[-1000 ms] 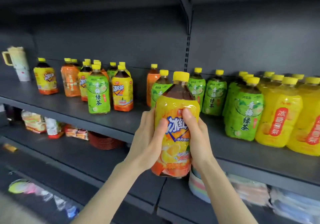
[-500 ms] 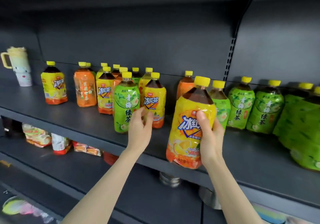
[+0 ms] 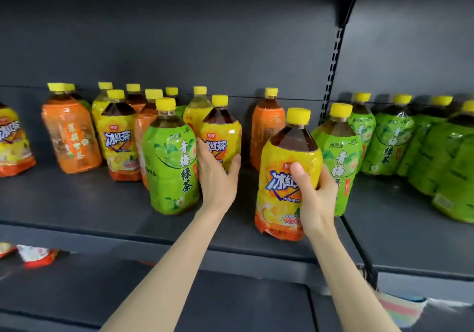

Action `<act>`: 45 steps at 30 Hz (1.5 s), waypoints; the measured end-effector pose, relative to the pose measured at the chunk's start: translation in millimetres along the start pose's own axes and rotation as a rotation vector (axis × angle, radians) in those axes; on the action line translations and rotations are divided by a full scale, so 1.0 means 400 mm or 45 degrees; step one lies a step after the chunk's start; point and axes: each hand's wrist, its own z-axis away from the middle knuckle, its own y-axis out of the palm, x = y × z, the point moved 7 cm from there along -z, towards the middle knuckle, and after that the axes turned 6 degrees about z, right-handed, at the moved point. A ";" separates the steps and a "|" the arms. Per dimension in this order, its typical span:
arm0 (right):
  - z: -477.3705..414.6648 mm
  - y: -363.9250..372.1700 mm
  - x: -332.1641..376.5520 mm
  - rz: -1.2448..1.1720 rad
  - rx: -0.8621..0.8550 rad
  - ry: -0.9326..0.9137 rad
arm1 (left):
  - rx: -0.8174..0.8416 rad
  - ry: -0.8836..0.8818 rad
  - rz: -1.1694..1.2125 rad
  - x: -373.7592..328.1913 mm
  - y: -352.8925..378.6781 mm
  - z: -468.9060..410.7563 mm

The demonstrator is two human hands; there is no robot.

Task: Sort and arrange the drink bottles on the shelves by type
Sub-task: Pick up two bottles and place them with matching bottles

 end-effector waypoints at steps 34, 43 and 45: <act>0.061 -0.012 0.039 0.082 -0.123 -0.020 | 0.417 -0.329 0.497 0.004 -0.050 0.086; 0.122 -0.173 0.128 0.067 -0.159 -0.024 | 0.358 -0.253 0.805 -0.158 -0.050 0.196; 0.136 -0.258 0.162 0.065 -0.215 -0.035 | 0.441 -0.227 0.854 -0.224 -0.013 0.239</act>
